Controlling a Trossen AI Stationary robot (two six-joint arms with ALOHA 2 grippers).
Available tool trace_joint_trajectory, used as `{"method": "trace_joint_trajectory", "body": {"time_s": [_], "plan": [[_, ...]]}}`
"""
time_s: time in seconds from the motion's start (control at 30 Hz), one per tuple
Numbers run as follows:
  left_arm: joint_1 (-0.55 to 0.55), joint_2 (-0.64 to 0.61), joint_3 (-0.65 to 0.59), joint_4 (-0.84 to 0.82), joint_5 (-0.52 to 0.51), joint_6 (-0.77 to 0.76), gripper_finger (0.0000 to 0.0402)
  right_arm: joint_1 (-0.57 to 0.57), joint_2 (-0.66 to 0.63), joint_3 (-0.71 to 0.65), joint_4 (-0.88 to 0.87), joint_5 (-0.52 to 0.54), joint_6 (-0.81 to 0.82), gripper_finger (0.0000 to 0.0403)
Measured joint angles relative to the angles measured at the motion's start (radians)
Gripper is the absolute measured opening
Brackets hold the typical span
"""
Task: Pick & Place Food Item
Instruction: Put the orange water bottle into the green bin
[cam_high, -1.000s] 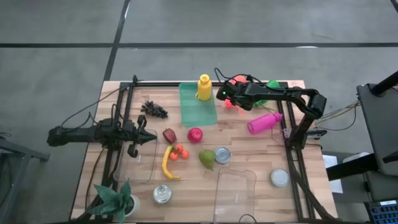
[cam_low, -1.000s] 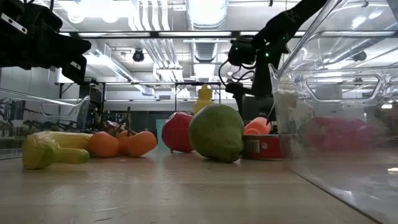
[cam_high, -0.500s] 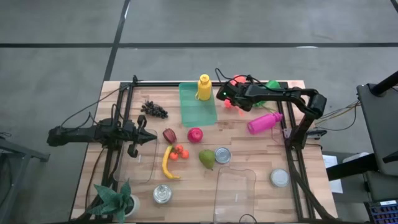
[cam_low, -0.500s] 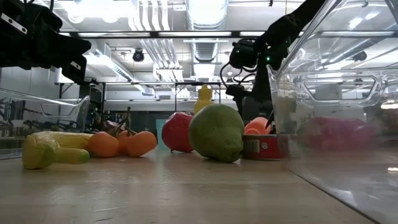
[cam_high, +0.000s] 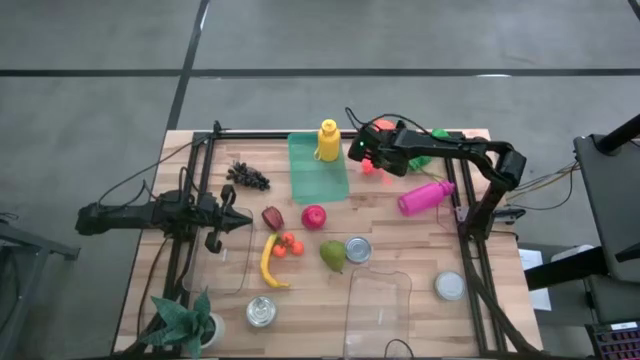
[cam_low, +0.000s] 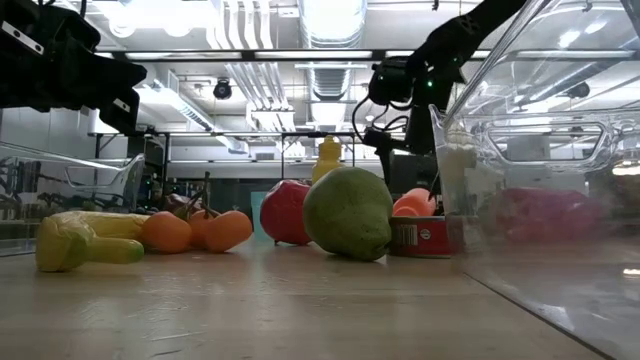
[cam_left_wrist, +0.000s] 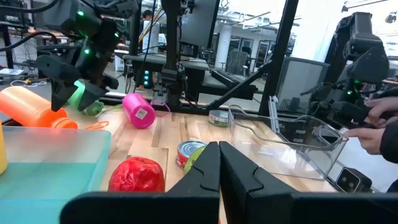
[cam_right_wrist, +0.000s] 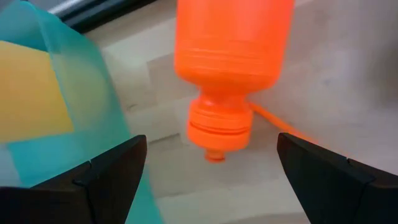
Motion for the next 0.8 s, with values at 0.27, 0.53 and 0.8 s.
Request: {"method": "trace_joint_trajectory", "body": {"time_s": [0.27, 0.53, 0.8], "plan": [[0.000, 0.000, 0.000, 0.000, 0.000, 0.000, 0.0001, -0.059, 0.001, 0.021, -0.038, -0.140, -0.011, 0.0359], [0.000, 0.000, 0.000, 0.000, 0.000, 0.000, 0.0001, -0.101, 0.002, 0.015, -0.037, -0.221, -0.021, 0.0359], [0.000, 0.000, 0.000, 0.000, 0.000, 0.000, 0.0001, -0.105, 0.058, 0.027, -0.022, -0.317, -0.039, 0.0359]]}}
